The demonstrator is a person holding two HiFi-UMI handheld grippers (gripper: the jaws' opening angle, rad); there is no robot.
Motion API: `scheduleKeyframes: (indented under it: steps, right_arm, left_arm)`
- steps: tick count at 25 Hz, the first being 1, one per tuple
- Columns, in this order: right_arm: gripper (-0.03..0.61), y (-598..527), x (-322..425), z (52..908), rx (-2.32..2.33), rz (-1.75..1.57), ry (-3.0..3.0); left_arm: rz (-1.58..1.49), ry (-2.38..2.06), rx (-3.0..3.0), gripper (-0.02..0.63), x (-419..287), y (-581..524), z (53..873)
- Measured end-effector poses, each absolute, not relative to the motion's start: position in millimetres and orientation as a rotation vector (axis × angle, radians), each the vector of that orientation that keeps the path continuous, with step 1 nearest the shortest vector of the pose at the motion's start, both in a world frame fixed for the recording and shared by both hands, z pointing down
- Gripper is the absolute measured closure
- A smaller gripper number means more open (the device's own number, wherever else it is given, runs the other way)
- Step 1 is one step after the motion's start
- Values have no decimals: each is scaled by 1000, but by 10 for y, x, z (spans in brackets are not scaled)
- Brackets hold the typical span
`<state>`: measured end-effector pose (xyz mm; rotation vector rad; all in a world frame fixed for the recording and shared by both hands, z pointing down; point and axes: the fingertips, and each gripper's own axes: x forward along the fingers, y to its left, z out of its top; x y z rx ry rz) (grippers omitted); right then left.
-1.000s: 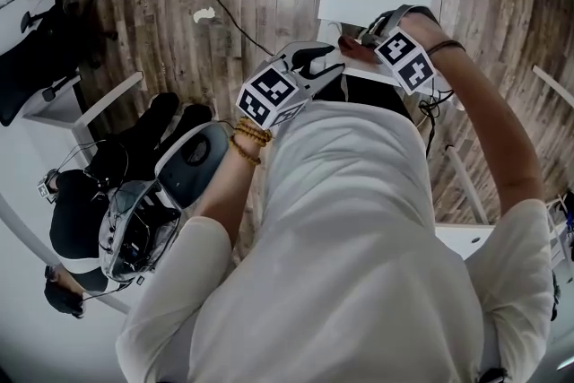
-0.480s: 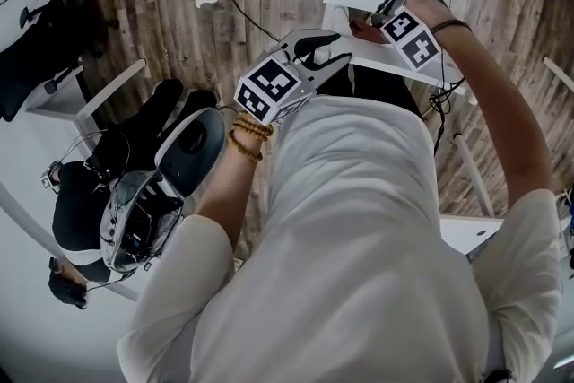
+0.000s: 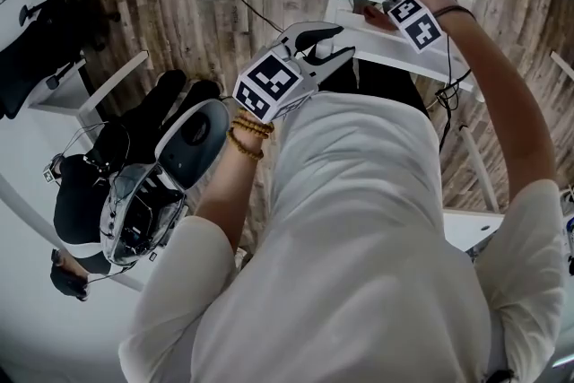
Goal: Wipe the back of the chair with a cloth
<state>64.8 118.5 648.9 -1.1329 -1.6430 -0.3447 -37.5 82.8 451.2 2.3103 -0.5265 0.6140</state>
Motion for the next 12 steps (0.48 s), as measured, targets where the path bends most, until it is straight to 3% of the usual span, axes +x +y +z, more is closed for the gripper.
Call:
scheduleKeyframes:
  steps: [12]
  right_arm:
    - [483,1324,793,6310,-1113,-271,-1692]
  left_arm:
    - [654,-525,2314,440,-332,937,4627]
